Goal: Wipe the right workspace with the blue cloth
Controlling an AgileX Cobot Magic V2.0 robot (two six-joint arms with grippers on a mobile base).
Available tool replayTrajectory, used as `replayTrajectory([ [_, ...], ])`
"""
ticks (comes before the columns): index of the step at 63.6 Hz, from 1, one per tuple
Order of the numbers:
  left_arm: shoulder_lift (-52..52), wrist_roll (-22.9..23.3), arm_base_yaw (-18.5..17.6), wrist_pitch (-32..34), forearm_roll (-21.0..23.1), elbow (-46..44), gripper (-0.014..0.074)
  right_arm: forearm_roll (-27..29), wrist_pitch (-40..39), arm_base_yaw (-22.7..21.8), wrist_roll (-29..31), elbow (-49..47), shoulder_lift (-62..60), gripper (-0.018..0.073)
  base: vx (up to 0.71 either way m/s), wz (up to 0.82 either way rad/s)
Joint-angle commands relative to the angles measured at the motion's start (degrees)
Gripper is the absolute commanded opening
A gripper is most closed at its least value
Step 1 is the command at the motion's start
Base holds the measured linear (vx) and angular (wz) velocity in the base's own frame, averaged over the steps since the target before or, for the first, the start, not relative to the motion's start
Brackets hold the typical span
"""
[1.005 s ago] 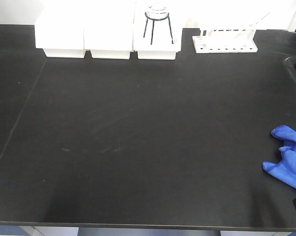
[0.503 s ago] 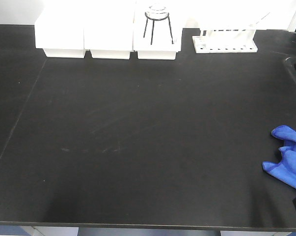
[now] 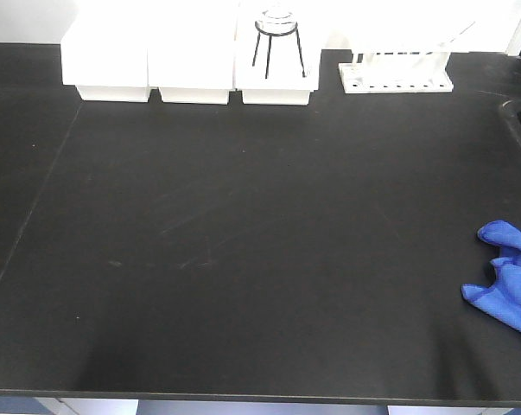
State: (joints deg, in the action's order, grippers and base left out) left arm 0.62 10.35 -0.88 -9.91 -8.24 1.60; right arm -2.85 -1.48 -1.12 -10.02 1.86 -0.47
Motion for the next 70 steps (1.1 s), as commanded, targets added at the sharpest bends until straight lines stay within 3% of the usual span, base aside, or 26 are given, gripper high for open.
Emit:
replayTrajectory([
  [1,0.88,0.49,0.27,4.47,-0.05,1.78,-0.0006,1.19,-9.63,0.08,-0.97,-2.38,-0.63,-0.0008,0.00,0.00],
  [6,0.88,0.49,0.27,4.47,-0.05,1.78,-0.0006,0.92,-5.64,0.08,-0.92,-7.91,-0.44,-0.0008,0.00,0.00],
  [16,0.88,0.49,0.27,4.47,-0.05,1.78,-0.0006,-2.10,17.02,0.08,-1.07,-22.93,5.52,-0.0008,0.00,0.00],
  [24,0.88,0.49,0.27,4.47,-0.05,1.78,-0.0006,-16.59,28.05,0.08,-6.02,-33.84,14.55,-0.0008,0.00,0.00],
  [37,0.88,0.49,0.27,4.47,-0.05,1.78,-0.0006,-46.59,31.13,0.08,-29.55,-37.63,31.07,-0.0004,0.00,0.00],
  [43,0.88,0.49,0.27,4.47,-0.05,1.78,-0.0006,-53.13,31.81,0.08,-37.56,-37.63,38.69,0.0000,0.00,0.00],
  [49,0.88,0.49,0.27,4.47,-0.05,1.78,-0.0006,-54.48,30.32,0.08,-42.03,-37.63,45.80,0.0015,0.00,0.00],
  [59,0.88,0.49,0.27,4.47,-0.05,1.78,-0.0006,-52.04,28.43,0.08,-40.27,-37.63,55.97,0.0100,0.00,0.00],
  [70,0.88,0.49,0.27,4.47,-0.05,1.78,-0.0006,-40.09,33.20,0.08,-32.59,-37.63,64.61,0.0281,0.00,0.00],
])
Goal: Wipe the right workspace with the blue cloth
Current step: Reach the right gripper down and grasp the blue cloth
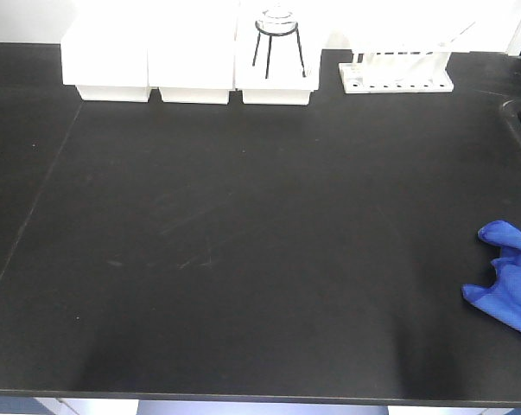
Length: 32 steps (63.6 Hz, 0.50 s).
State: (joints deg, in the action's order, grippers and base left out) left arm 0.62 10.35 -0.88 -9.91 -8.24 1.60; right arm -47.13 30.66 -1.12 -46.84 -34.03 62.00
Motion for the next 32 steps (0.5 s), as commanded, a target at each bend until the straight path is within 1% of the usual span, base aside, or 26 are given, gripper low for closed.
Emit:
replayTrajectory([
  [1,0.88,0.49,0.27,4.47,-0.05,1.78,-0.0006,5.39,1.53,0.08,4.96,-1.74,2.74,0.0299,0.00,0.00],
  [7,0.88,0.49,0.27,4.47,-0.05,1.78,-0.0006,13.10,3.49,0.08,9.98,-1.74,7.38,0.0410,0.00,0.00],
  [11,0.88,0.49,0.27,4.47,-0.05,1.78,-0.0006,15.59,3.35,0.08,12.66,-1.74,10.14,0.0464,0.00,0.00],
  [14,0.88,0.49,0.27,4.47,-0.05,1.78,-0.0006,15.86,2.91,0.08,13.60,-1.74,12.06,0.0494,0.00,0.00],
  [18,0.88,0.49,0.27,4.47,-0.05,1.78,-0.0006,15.59,1.98,0.08,13.60,-1.74,14.38,0.0507,0.00,0.00],
  [26,0.88,0.49,0.27,4.47,-0.05,1.78,-0.0006,14.20,0.05,0.08,13.04,-1.74,18.10,0.0503,0.00,0.00],
  [32,0.88,0.49,0.27,4.47,-0.05,1.78,-0.0006,12.15,0.12,0.08,10.93,-1.74,21.07,0.0492,0.00,0.00],
])
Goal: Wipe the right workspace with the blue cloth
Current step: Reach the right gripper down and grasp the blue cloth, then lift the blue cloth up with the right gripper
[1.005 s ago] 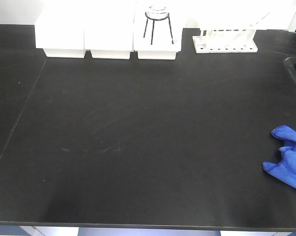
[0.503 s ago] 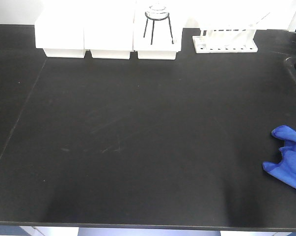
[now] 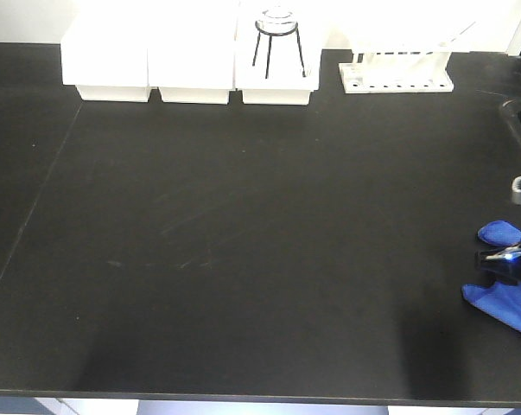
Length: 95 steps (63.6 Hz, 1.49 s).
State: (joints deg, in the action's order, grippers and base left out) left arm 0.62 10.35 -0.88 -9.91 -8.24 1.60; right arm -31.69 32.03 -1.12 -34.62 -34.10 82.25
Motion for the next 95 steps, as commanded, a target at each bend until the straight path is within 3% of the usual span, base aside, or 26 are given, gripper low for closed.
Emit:
replayTrajectory([
  [1,0.88,0.49,0.27,4.47,-0.05,1.78,-0.0006,-3.72,-1.30,0.08,-1.63,-1.67,1.19,0.0490,0.00,0.00],
  [14,0.88,0.49,0.27,4.47,-0.05,1.78,-0.0006,-6.58,-2.65,0.08,-3.15,-1.67,3.43,0.0366,0.00,0.00],
  [30,0.88,0.49,0.27,4.47,-0.05,1.78,-0.0006,-7.48,-2.95,0.08,-3.09,-1.72,3.36,-0.0016,0.00,0.00],
  [51,0.88,0.49,0.27,4.47,-0.05,1.78,-0.0006,-6.48,-6.72,0.14,-2.38,-1.72,-9.65,-0.0008,0.00,0.00],
  [76,0.88,0.49,0.27,4.47,-0.05,1.78,-0.0006,-3.72,-7.00,0.14,5.14,-1.67,-34.68,-0.0004,0.00,0.00],
  [95,0.88,0.49,0.27,4.47,-0.05,1.78,-0.0006,-0.85,-0.88,0.14,6.62,-1.67,-41.94,-0.0004,0.00,0.00],
])
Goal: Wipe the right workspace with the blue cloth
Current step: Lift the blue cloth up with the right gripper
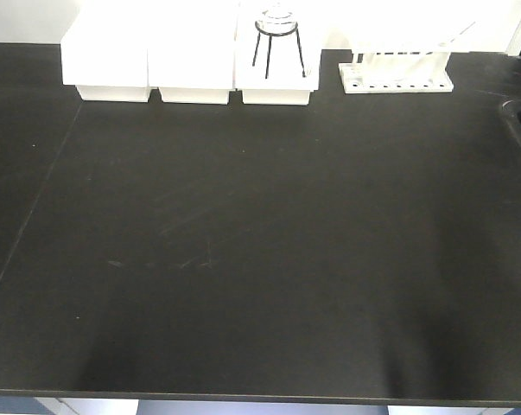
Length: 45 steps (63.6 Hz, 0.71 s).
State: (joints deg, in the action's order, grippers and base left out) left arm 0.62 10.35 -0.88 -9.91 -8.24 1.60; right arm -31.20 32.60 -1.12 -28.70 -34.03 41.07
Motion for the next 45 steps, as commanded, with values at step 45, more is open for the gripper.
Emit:
replayTrajectory([
  [45,0.88,0.49,0.27,4.47,-0.05,1.78,-0.0006,22.86,3.37,0.14,25.91,-1.74,-8.27,-0.0001,0.00,0.00],
])
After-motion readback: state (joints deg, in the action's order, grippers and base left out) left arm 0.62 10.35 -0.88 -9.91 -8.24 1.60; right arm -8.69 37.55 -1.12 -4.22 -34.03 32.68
